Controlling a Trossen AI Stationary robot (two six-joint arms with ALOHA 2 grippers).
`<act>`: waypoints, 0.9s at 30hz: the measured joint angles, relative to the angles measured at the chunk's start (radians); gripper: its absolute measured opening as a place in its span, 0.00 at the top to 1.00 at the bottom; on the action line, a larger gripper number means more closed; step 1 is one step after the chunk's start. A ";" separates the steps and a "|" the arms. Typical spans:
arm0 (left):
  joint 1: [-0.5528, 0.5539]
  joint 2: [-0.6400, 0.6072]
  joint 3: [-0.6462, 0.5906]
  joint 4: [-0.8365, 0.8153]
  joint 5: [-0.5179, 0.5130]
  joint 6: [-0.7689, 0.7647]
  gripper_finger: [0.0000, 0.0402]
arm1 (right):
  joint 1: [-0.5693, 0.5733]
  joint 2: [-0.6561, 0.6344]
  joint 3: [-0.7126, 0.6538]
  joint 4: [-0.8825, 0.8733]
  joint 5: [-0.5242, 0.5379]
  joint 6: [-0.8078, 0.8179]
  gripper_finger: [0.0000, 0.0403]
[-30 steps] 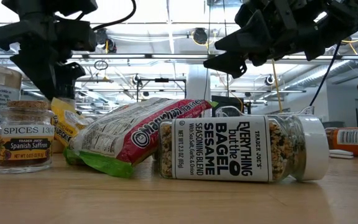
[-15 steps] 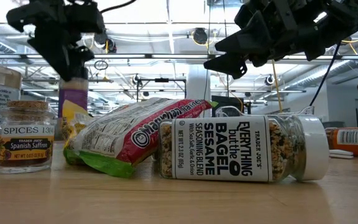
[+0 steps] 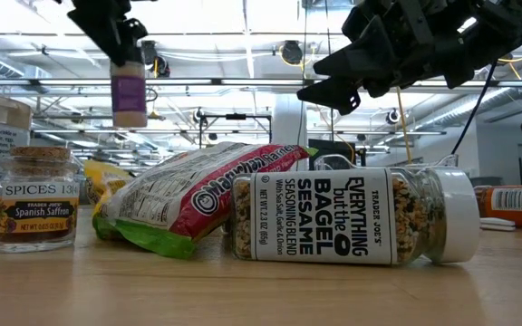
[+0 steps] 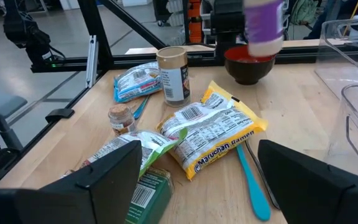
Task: Pick & Place Food Item
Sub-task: Put the purple seasoning bottle into the left transparent bin
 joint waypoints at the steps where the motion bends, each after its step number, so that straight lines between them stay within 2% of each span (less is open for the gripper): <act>1: 0.015 0.000 0.015 -0.008 0.000 0.017 0.47 | 0.000 0.000 0.000 0.000 0.000 0.000 0.23; 8: 0.157 0.000 0.073 -0.032 0.001 0.126 0.47 | 0.000 0.000 0.000 0.003 0.000 -0.004 0.23; 16: 0.363 0.009 0.085 -0.027 0.054 0.244 0.47 | 0.000 0.000 0.000 0.003 0.000 -0.004 0.23; 24: 0.535 0.121 0.085 -0.003 0.065 0.344 0.47 | 0.000 0.000 0.000 0.003 0.000 -0.004 0.23; 27: 0.593 0.177 0.085 0.029 0.121 0.373 0.47 | 0.000 0.000 0.000 0.003 0.000 -0.004 0.23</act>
